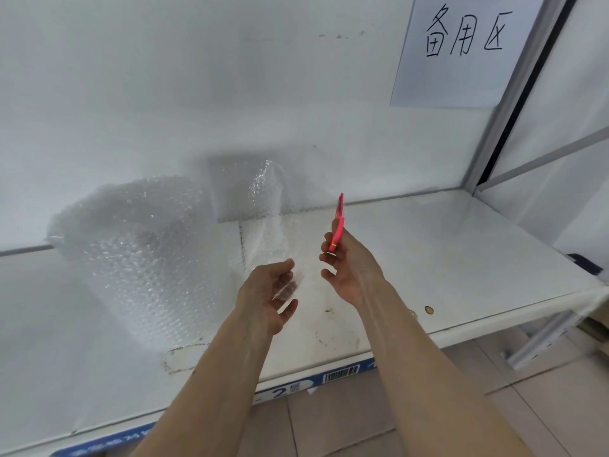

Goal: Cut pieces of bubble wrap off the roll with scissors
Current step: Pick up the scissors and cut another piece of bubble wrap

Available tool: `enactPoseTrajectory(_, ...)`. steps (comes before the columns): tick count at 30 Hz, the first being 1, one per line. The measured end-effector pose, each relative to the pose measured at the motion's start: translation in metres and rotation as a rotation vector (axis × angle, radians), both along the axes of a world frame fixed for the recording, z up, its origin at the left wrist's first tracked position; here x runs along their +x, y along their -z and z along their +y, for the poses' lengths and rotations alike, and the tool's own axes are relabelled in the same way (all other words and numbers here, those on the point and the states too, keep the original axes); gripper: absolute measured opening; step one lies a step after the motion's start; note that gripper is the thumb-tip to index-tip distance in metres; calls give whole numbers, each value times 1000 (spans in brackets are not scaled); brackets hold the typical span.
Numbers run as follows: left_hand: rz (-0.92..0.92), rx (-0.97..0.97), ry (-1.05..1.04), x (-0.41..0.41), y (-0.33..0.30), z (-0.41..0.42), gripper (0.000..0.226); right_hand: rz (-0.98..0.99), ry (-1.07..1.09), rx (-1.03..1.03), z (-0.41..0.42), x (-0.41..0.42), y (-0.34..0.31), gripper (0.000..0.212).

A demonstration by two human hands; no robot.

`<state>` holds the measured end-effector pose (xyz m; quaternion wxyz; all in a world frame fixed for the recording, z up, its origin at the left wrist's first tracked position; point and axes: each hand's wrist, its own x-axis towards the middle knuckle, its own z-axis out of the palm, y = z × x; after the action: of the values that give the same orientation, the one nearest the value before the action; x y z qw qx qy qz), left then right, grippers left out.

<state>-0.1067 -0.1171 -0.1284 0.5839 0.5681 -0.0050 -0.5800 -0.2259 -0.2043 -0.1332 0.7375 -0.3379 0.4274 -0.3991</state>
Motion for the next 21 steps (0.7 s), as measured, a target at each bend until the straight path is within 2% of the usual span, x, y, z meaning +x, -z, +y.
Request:
enactPoseTrajectory(7, 4, -3, -13, 0, 1, 0, 15, -9, 2, -1, -1, -2, 1, 31)
enactPoseTrajectory(13, 2, -3, 6, 1, 2, 0, 17, -24, -23, 15, -3, -5, 1, 38)
enactPoseTrajectory(21, 6, -4, 21, 3, 3, 0, 20, -24, -25, 39, -3, -6, 0, 36)
